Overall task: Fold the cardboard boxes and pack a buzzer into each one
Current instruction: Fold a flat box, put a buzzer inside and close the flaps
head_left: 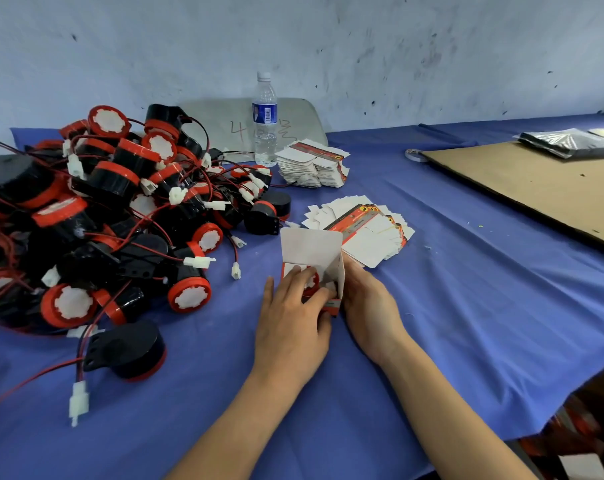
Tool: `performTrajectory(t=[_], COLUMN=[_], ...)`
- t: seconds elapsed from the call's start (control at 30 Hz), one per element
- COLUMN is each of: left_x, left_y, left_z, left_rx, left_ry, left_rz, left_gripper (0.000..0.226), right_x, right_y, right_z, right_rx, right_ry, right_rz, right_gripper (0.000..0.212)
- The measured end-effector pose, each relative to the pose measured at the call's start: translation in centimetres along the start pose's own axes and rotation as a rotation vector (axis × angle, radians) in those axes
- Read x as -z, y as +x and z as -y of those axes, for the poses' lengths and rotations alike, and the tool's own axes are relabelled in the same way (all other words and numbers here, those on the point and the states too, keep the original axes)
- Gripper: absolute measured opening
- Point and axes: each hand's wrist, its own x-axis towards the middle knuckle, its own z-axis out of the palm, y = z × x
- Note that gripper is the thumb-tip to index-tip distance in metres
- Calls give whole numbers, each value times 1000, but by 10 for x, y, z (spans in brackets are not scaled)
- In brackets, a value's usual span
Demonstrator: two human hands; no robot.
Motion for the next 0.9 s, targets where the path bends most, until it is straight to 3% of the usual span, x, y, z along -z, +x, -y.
performTrajectory(t=[0.1, 0.37, 0.47, 0.63, 0.8, 0.9], left_x=[-2, -3, -3, 1, 1, 0], left_y=[0, 2, 2, 3, 6, 6], left_z=[2, 9, 10, 8, 12, 15], left_rx=[-6, -19, -25, 53, 65, 33], left_ry=[-49, -145, -154, -314, -412, -455], left_rz=[-17, -48, -67, -87, -144, -107], left_gripper=[28, 17, 23, 51, 39, 37], right_x=[7, 11, 12, 12, 10, 7], right_y=[0, -1, -2, -3, -5, -5], right_z=[-7, -8, -9, -5, -5, -5], right_rx=[42, 63, 58, 36, 49, 70], right_ry=[-70, -178, -181, -214, -304, -288], right_rz=[-120, -145, -135, -66, -11, -55], right_gripper=[31, 26, 26, 29, 37, 29])
